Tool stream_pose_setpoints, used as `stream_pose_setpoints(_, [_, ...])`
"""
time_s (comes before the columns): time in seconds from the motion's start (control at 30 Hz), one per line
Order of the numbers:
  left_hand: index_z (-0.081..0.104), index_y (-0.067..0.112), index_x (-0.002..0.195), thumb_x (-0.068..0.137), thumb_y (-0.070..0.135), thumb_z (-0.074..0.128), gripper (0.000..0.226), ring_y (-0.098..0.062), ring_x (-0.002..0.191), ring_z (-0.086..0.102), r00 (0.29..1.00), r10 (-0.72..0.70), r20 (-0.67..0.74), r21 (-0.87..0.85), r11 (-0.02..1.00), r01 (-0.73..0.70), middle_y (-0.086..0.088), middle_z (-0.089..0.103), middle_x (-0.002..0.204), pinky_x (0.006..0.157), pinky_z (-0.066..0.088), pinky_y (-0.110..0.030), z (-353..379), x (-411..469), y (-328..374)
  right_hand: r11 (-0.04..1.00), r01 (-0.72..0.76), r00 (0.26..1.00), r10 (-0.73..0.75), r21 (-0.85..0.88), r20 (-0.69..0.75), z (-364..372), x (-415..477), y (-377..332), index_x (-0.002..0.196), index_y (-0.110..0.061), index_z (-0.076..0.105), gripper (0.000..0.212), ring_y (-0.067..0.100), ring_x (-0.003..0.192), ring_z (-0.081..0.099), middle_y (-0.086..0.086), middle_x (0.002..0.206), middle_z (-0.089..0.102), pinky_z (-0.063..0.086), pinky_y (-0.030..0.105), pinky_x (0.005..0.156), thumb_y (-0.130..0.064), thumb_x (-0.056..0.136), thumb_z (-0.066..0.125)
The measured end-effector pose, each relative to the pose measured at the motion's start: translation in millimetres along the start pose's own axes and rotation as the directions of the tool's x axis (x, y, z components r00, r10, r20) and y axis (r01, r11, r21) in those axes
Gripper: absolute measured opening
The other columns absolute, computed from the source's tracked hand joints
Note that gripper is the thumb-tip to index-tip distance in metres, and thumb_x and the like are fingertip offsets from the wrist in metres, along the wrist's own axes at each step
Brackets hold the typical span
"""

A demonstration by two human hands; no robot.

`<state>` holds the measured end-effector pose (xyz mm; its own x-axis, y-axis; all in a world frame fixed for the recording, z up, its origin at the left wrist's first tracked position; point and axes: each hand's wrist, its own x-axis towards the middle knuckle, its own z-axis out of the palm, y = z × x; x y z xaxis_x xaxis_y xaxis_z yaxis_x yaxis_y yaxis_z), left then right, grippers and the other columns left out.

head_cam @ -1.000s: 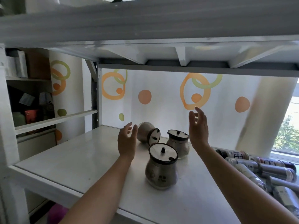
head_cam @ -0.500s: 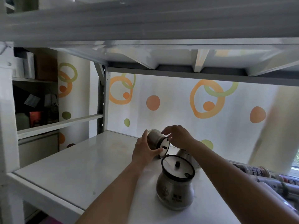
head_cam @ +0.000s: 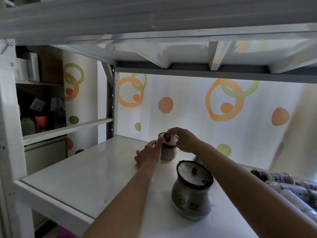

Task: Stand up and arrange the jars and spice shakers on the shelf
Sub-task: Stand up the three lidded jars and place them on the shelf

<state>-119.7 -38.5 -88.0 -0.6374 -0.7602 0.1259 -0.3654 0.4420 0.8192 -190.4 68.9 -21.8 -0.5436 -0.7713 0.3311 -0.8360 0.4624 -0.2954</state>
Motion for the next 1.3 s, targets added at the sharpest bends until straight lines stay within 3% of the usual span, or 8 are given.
stream_pose_setpoints(0.17, [0.059, 0.017, 0.120, 0.089, 0.066, 0.002, 0.081, -0.029, 0.118, 0.038, 0.999, -0.030, 0.030, 0.224, 0.974, 0.023, -0.015, 0.054, 0.123, 0.101, 0.031, -0.042, 1, -1, 4, 0.997, -0.069, 0.991, 0.073, -0.041, 0.113, 4, 4, 2, 0.122, -0.020, 0.055, 0.049, 0.024, 0.109, 0.054, 0.007, 0.121, 0.061, 0.038, 0.024, 0.079, 0.005, 0.085, 0.035])
stream_pose_setpoints(0.4, [0.056, 0.016, 0.124, 0.089, 0.063, -0.002, 0.082, -0.031, 0.120, 0.038, 0.998, 0.002, 0.066, 0.199, 0.980, -0.015, -0.013, 0.057, 0.120, 0.101, 0.031, -0.042, 5, 3, 3, 0.998, -0.062, 0.981, 0.065, -0.022, 0.180, -1, -1, 4, 0.133, -0.023, 0.046, 0.062, 0.027, 0.121, 0.049, 0.006, 0.133, 0.054, 0.041, 0.033, 0.098, 0.009, 0.082, 0.030])
stream_pose_setpoints(0.5, [0.056, 0.019, 0.125, 0.086, 0.068, -0.002, 0.085, -0.033, 0.120, 0.046, 0.998, 0.039, 0.045, 0.110, 0.993, -0.044, -0.014, 0.060, 0.120, 0.103, 0.035, -0.044, 6, 9, -1, 1.000, -0.028, 0.987, 0.027, 0.002, 0.158, -11, -14, 5, 0.144, -0.028, 0.031, 0.073, 0.022, 0.136, 0.035, 0.003, 0.148, 0.038, 0.031, 0.030, 0.108, 0.011, 0.082, 0.032])
stream_pose_setpoints(0.6, [0.032, 0.021, 0.143, 0.092, 0.062, 0.011, 0.070, -0.035, 0.132, 0.038, 0.992, 0.126, -0.015, 0.137, 0.983, -0.123, -0.015, 0.045, 0.142, 0.111, 0.031, -0.049, 2, 4, -3, 0.999, -0.044, 0.994, 0.047, -0.025, 0.099, -39, -31, 15, 0.145, -0.032, 0.026, 0.062, 0.017, 0.142, 0.025, -0.001, 0.152, 0.031, 0.020, 0.031, 0.115, -0.006, 0.092, 0.041])
stream_pose_setpoints(0.7, [-0.004, 0.017, 0.151, 0.101, 0.021, 0.030, 0.061, -0.038, 0.146, 0.010, 0.982, 0.180, -0.064, 0.123, 0.977, -0.171, -0.013, 0.007, 0.159, 0.118, 0.018, -0.049, 0, 5, -8, 0.966, -0.164, 0.971, 0.194, -0.199, 0.142, -78, -58, 43, 0.145, -0.040, 0.020, 0.048, 0.017, 0.147, 0.010, -0.004, 0.157, 0.020, 0.003, 0.046, 0.118, -0.044, 0.098, 0.031])
stream_pose_setpoints(0.87, [-0.005, 0.032, 0.151, 0.088, 0.065, 0.000, 0.071, -0.030, 0.147, -0.009, 0.978, 0.195, 0.076, 0.376, 0.903, -0.209, -0.004, -0.005, 0.161, 0.119, 0.004, -0.048, -36, -9, 19, 0.877, -0.364, 0.896, 0.422, -0.312, 0.141, -132, -132, 95, 0.146, -0.042, 0.011, 0.054, 0.021, 0.148, 0.000, -0.003, 0.159, 0.008, -0.005, 0.049, 0.116, -0.057, 0.094, 0.017])
stream_pose_setpoints(1.07, [0.008, 0.029, 0.151, 0.090, 0.066, 0.012, 0.072, -0.024, 0.148, -0.011, 0.866, 0.478, 0.146, 0.397, 0.774, -0.494, 0.000, -0.003, 0.161, 0.119, -0.006, -0.050, -48, -53, 101, 0.828, -0.432, 0.857, 0.500, -0.358, 0.122, -157, -204, 119, 0.147, -0.040, 0.007, 0.051, 0.024, 0.147, -0.002, -0.003, 0.160, 0.004, -0.004, 0.051, 0.115, -0.051, 0.097, 0.014])
stream_pose_setpoints(1.3, [-0.007, 0.039, 0.148, 0.091, 0.065, 0.015, 0.067, -0.021, 0.147, -0.015, 0.723, 0.651, 0.230, 0.356, 0.635, -0.685, 0.002, -0.010, 0.160, 0.118, -0.004, -0.043, 10, -147, 173, 0.833, -0.491, 0.850, 0.523, -0.256, 0.068, -175, -275, 123, 0.148, -0.034, 0.015, 0.055, 0.023, 0.147, 0.003, -0.002, 0.159, 0.012, -0.006, 0.050, 0.117, -0.052, 0.096, 0.018])
